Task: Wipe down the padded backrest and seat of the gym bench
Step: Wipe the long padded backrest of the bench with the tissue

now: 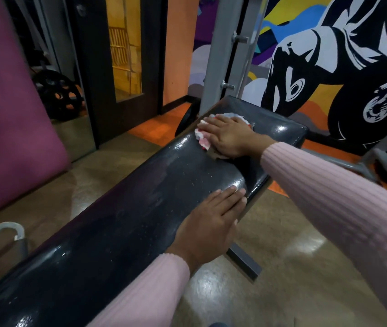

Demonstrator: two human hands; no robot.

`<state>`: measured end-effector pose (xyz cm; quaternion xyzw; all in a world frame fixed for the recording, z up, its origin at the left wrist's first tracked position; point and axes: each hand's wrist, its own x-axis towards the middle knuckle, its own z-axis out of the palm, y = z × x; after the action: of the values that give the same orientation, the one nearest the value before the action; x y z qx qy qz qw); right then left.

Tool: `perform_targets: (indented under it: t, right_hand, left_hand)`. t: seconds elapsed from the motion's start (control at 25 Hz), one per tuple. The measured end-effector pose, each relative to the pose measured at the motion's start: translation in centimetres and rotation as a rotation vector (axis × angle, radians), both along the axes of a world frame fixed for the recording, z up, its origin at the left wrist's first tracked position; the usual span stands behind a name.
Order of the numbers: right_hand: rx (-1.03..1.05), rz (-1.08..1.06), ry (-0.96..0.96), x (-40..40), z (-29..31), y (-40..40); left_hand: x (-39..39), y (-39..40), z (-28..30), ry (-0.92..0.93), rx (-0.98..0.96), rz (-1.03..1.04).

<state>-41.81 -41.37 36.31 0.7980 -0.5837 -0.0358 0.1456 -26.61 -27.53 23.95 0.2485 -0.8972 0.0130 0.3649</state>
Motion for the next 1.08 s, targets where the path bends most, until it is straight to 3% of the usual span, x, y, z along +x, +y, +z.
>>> perform_targets:
  t: [0.16, 0.4, 0.52, 0.64, 0.8, 0.92, 1.08]
  right_hand:
    - [0.025, -0.121, 0.042, 3.6, -0.7, -1.1]
    - [0.039, 0.134, 0.047, 0.6, -1.5, 3.8]
    - [0.002, -0.027, 0.044, -2.6, -0.2, 2.5]
    - [0.053, -0.181, 0.036, -0.2, 0.0, -0.3]
    - [0.106, -0.020, 0.049, 5.5, -2.0, 1.3]
    - [0.035, 0.140, 0.086, 2.9, -2.5, 4.9]
    - [0.002, 0.030, 0.014, -1.3, -0.1, 3.9]
  left_hand:
    - [0.0, 0.1, 0.0, -0.030, -0.010, 0.015]
    - [-0.1, 0.2, 0.3, -0.035, -0.015, 0.018]
    - [-0.1, 0.1, 0.1, -0.027, -0.025, 0.023]
    - [-0.1, 0.3, 0.2, -0.034, -0.044, 0.031]
    - [0.0, 0.5, 0.4, -0.059, -0.023, 0.029]
    - [-0.1, 0.3, 0.4, -0.035, -0.011, 0.013]
    - [-0.1, 0.1, 0.3, -0.019, -0.029, 0.022]
